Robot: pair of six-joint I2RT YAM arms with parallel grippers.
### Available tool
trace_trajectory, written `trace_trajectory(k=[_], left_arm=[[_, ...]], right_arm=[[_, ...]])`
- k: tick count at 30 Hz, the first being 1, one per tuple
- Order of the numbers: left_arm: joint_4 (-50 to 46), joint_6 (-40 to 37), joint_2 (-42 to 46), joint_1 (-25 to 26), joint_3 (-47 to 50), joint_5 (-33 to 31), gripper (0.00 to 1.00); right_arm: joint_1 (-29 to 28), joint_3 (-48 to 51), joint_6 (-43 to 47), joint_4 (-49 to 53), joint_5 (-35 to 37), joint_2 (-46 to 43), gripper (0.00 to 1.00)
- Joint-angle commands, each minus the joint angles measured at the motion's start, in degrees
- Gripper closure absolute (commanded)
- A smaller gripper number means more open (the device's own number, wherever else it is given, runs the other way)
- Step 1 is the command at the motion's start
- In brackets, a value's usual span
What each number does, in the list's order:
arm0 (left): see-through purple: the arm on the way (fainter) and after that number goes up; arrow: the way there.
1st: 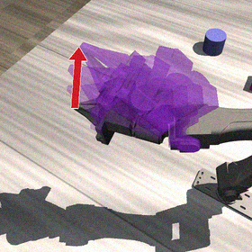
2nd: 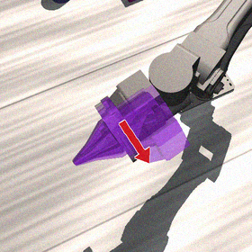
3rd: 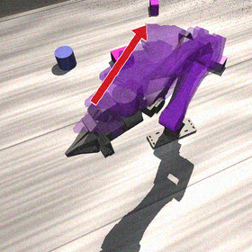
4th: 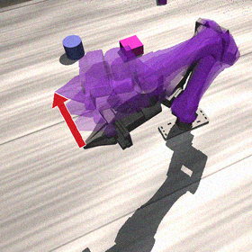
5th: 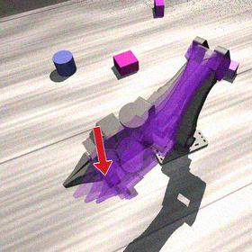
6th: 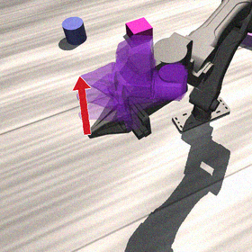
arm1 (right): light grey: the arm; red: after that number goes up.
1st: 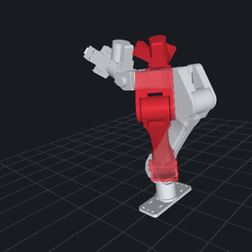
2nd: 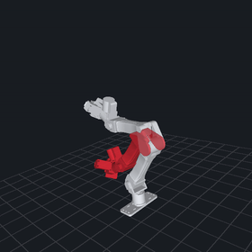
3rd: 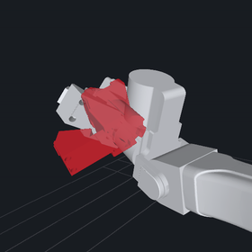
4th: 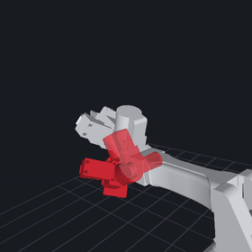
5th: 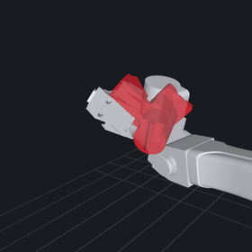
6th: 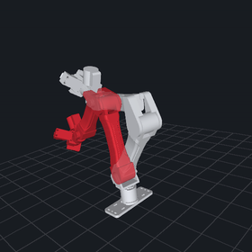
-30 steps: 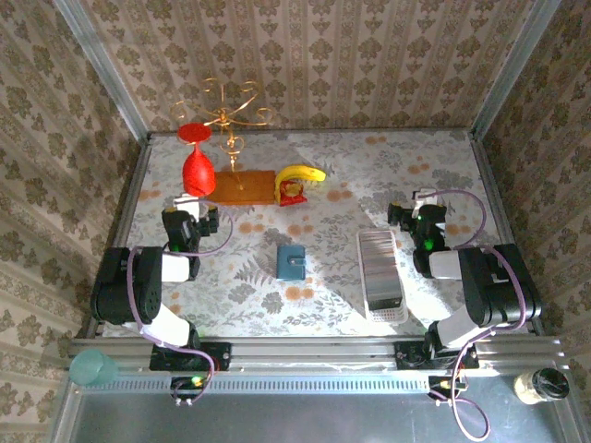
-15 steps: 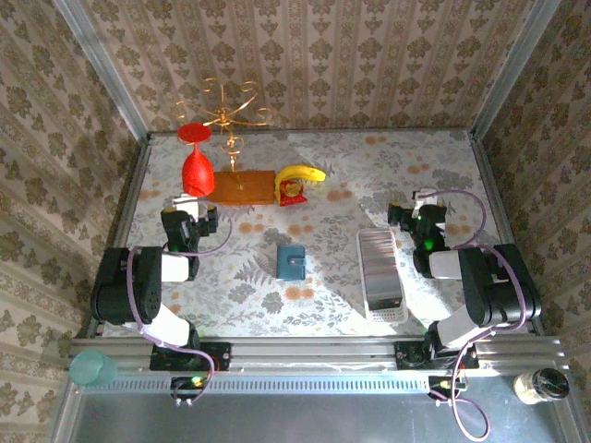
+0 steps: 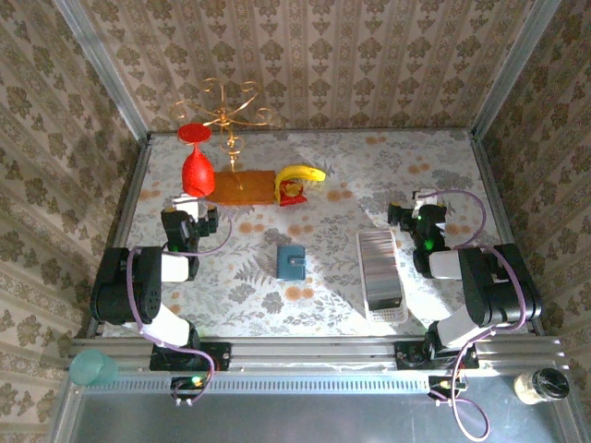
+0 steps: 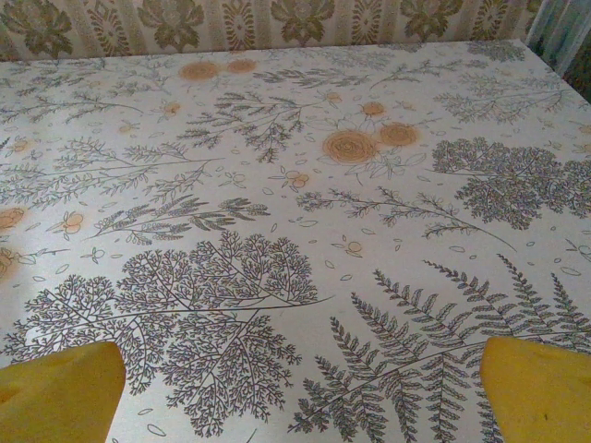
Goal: Put the credit cards into the card holder
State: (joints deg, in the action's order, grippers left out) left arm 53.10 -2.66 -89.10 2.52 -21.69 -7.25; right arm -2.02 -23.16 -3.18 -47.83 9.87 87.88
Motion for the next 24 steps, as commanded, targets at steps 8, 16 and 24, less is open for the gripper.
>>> trace_trajectory(k=[8, 16, 24], left_arm=[[0.25, -0.2, 0.02, -0.42, -0.38, 1.27, 0.0], [-21.7, 2.31, 15.85, 3.9, -4.04, -8.64, 0.0], [-54.67, 24.13, 31.56, 2.06, -12.39, -9.86, 0.0]], right_arm=[[0.09, 0.52, 0.19, -2.25, 0.26, -0.62, 0.0], [0.09, -7.16, -5.21, 28.48, 4.61, -20.49, 0.0], [2.55, -9.86, -22.95, 48.45, 3.43, -35.24, 0.0]])
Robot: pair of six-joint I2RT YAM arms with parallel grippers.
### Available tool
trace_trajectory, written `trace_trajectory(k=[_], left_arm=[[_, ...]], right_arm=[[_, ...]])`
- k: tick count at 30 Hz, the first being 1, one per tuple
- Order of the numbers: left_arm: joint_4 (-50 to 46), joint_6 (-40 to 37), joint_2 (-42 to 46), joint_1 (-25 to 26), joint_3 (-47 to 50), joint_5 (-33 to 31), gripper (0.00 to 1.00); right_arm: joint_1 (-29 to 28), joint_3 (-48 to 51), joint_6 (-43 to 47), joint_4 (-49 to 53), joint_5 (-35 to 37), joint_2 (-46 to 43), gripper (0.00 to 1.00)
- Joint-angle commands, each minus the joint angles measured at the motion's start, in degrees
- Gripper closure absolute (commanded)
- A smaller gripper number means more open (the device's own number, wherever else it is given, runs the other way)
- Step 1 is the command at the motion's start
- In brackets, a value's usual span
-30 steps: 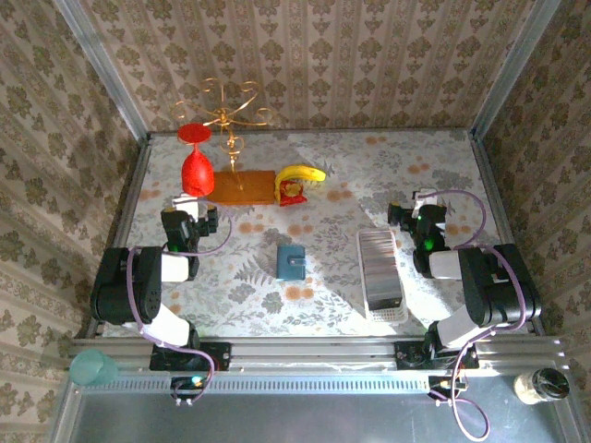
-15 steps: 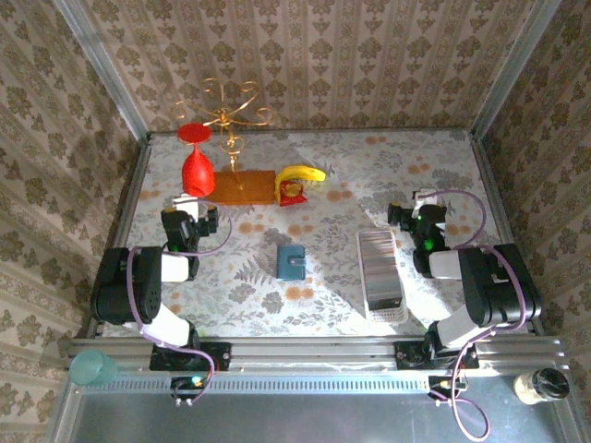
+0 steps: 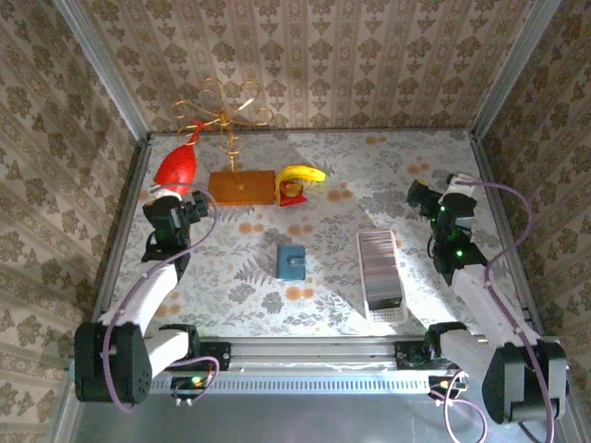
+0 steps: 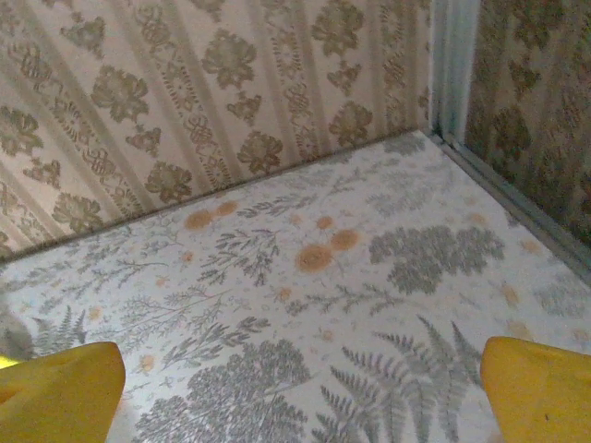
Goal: Put the credit cards into the card holder
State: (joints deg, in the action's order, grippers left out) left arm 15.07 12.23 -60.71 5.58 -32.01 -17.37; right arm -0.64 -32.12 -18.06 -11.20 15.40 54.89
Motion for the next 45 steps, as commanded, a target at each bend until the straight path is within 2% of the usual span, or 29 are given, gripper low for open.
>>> trace_trajectory(k=[1, 3, 6, 8, 12, 15, 17, 21, 26, 30, 34, 37, 41, 45], left_arm=[[-20.97, 11.73, 4.76, -1.29, -2.64, -0.81, 0.0], [-25.77, 15.47, 7.27, -2.82, -2.46, -1.0, 0.0], [-27.65, 16.68, 10.24, -7.64, -1.13, 10.27, 0.0], [-32.45, 17.26, 11.09, -9.47, -1.99, 15.24, 0.0], [-36.4, 17.06, 11.75, -9.5, -1.62, 21.81, 0.0], [-37.51, 18.18, 12.63, -8.91, -0.65, 26.76, 0.02], [-39.26, 18.79, 13.45, -6.91, -0.42, 26.95, 0.02], [-41.17, 19.78, 14.26, -0.67, -0.4, 25.77, 0.05], [-41.57, 23.23, 13.07, 8.69, -0.51, 23.83, 0.11], [-40.73, 26.18, 11.04, 16.5, -0.64, 21.8, 0.14], [-38.19, 29.65, 8.26, 24.16, -0.01, 21.98, 0.16], [-35.6, 32.21, 5.58, 28.63, 0.35, 22.45, 0.19], [-29.43, 35.51, 0.88, 33.29, 0.93, 24.01, 0.24], [-22.72, 38.47, -3.57, 36.44, 2.12, 25.09, 0.29]], right_arm=[[1.43, -1.5, -8.81, 12.92, -4.65, -2.99, 0.0], [1.43, -3.33, -10.64, 15.89, -6.19, -3.33, 0.0], [1.44, -6.57, -11.55, 21.81, -8.67, -3.3, 0.0], [1.44, -8.09, -11.6, 24.21, -12.04, -3.3, 0.01], [1.44, -10.51, -12.42, 29.48, -16.01, -2.93, 0.02], [0.88, -11.12, -13.0, 31.4, -22.26, -2.69, 0.05], [-0.82, -12.39, -13.09, 33.78, -24.63, -2.19, 0.07], [-6.89, -15.08, -12.53, 38.42, -23.97, -1.14, 0.08], [-18.72, -16.75, -15.08, 39.81, -21.98, 0.18, 0.11], [-28.57, -17.0, -19.57, 37.21, -20.94, 2.68, 0.18], [-37.55, -17.18, -23.76, 32.66, -21.41, 7.91, 0.3], [-41.98, -17.84, -25.49, 30.82, -20.94, 13.12, 0.49], [-44.57, -19.09, -26.87, 28.46, -21.02, 19.98, 0.72], [-44.78, -21.01, -27.22, 26.76, -21.64, 26.73, 0.8]])
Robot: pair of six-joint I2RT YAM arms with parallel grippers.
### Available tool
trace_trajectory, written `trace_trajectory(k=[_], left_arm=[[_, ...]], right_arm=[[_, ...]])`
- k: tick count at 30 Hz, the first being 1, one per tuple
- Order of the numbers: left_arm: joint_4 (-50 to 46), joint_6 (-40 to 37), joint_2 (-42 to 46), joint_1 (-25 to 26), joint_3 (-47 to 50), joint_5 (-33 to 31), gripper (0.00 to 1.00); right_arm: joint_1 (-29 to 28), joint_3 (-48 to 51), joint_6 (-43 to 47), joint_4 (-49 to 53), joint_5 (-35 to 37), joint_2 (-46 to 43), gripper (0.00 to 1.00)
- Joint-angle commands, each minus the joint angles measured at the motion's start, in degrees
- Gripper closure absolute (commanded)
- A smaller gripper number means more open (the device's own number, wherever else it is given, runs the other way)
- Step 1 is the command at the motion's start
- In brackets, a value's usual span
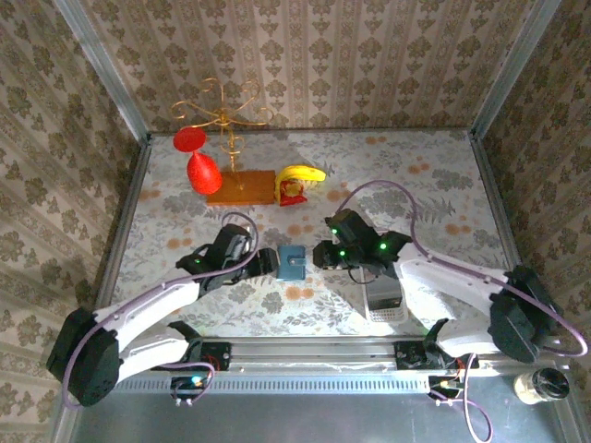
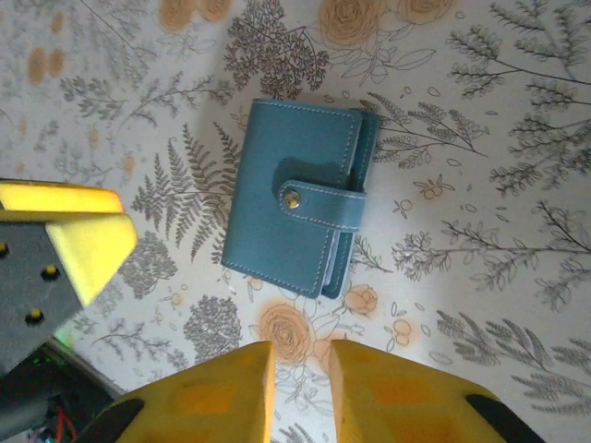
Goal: Put the credit cards into the card holder
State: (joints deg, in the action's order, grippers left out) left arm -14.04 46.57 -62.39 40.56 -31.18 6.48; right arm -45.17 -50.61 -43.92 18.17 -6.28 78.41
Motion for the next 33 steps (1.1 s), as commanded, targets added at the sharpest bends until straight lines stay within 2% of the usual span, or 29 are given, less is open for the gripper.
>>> trace_trajectory(k=[1, 10, 16, 27, 33], left_arm=[[7.73, 4.76, -2.81, 2.06, 1.68, 1.27, 0.3], [11.13, 7.17, -5.2, 3.15, 4.37, 0.88, 0.33], [12.26, 7.57, -5.88, 3.39, 5.34, 1.61, 0.34], [14.63, 8.78, -7.52, 3.81, 6.61, 2.54, 0.36], [15.92, 8.95, -9.33, 4.7, 6.31, 2.57, 0.39]], right_arm=[[-0.27, -3.26, -1.13, -2.81, 0.04, 4.88, 0.81], [1.59, -9.23, -0.99, -5.59, -1.27, 17.84, 0.92], [2.26, -12.63, -0.6, -6.3, -3.09, 24.01, 0.93], [3.1, -13.53, 0.49, -4.14, -3.6, 29.05, 0.93], [3.26, -11.26, 0.83, -2.98, -1.38, 28.44, 0.95]])
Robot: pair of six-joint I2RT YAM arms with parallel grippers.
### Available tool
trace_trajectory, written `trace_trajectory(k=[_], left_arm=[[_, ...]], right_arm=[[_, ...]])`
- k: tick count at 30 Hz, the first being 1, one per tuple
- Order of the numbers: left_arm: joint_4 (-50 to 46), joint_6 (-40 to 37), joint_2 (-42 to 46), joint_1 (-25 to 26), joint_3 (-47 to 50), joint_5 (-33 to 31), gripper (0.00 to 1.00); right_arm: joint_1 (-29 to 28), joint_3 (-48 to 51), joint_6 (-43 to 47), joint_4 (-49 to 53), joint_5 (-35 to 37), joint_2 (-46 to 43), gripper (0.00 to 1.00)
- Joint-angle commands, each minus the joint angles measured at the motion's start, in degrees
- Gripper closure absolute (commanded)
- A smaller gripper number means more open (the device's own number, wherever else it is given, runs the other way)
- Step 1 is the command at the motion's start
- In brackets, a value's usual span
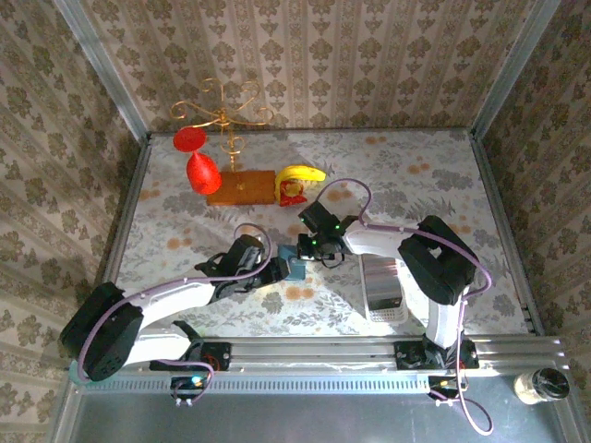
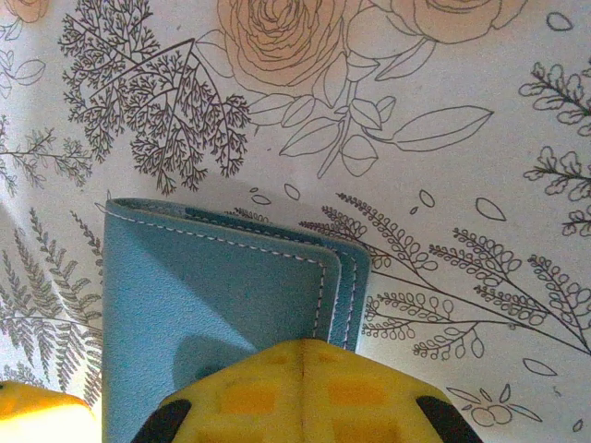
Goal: Put the credit cards into the card holder
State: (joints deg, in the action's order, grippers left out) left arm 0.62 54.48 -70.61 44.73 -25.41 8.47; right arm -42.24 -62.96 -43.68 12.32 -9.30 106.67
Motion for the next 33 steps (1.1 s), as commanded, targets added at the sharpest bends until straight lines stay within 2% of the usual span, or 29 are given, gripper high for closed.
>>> trace_trajectory(k=[1, 17, 29, 31, 33], left_arm=[[1.54, 1.2, -1.73, 0.55, 0.54, 0.65, 0.39], [11.93, 5.26, -5.83, 1.76, 1.32, 2.01, 0.56], [12.33, 3.3, -2.81, 1.76, 1.09, 1.99, 0.98], [10.0, 0.82, -1.02, 1.76, 0.15, 1.92, 1.0], [3.76, -3.16, 1.5, 1.76, -2.08, 0.36, 1.0]], right_arm=[[0.4, 1.55, 0.46, 2.82, 1.82, 0.14, 0.96], [1.11, 7.16, -1.79, -1.56, 1.22, -1.72, 0.96], [1.97, 8.84, -3.03, -5.61, -1.22, -6.77, 0.89], [2.07, 8.43, -2.6, -4.74, -0.76, -9.18, 0.84], [2.14, 8.14, -2.28, -3.35, 0.18, -12.28, 0.79]])
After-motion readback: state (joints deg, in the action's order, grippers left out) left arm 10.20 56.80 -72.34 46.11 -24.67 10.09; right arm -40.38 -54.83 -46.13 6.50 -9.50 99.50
